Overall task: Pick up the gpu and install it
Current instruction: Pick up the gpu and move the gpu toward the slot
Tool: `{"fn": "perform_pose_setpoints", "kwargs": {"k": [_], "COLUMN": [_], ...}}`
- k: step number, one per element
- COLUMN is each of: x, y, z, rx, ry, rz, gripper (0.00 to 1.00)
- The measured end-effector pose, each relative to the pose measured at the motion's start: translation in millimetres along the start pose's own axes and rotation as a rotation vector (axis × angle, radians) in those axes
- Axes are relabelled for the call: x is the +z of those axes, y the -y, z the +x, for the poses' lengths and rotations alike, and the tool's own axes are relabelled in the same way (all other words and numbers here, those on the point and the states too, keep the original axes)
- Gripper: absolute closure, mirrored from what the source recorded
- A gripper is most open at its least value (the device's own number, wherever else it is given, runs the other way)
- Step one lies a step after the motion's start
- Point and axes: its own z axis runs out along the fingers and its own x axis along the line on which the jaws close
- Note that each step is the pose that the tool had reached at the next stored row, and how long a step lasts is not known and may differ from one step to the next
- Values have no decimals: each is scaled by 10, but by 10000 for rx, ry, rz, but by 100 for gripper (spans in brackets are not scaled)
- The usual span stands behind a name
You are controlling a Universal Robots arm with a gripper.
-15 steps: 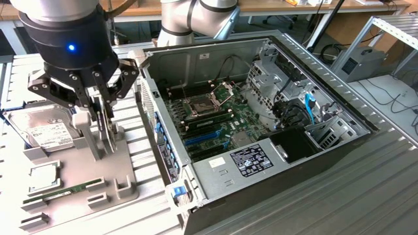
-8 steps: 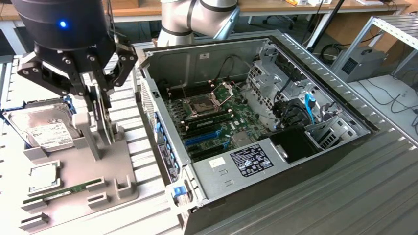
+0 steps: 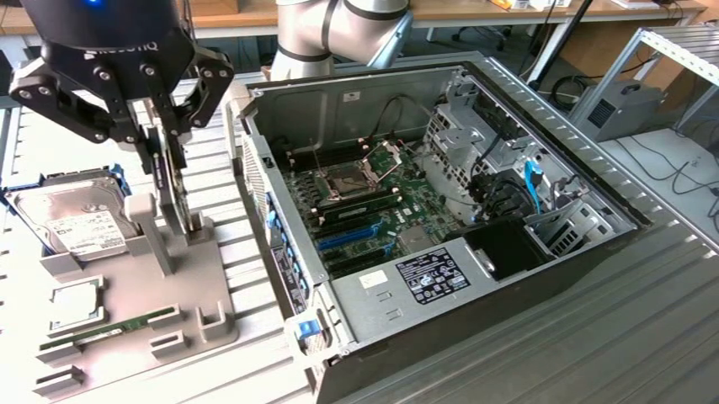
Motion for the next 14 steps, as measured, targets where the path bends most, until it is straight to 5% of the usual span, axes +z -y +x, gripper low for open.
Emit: {"fn": "perform_pose_setpoints", "kwargs": {"k": [14], "x": [-74], "y": [-4], "z": [-2], "rx": [0], "ry": [0], "rz": [3], "gripper": [73]}}
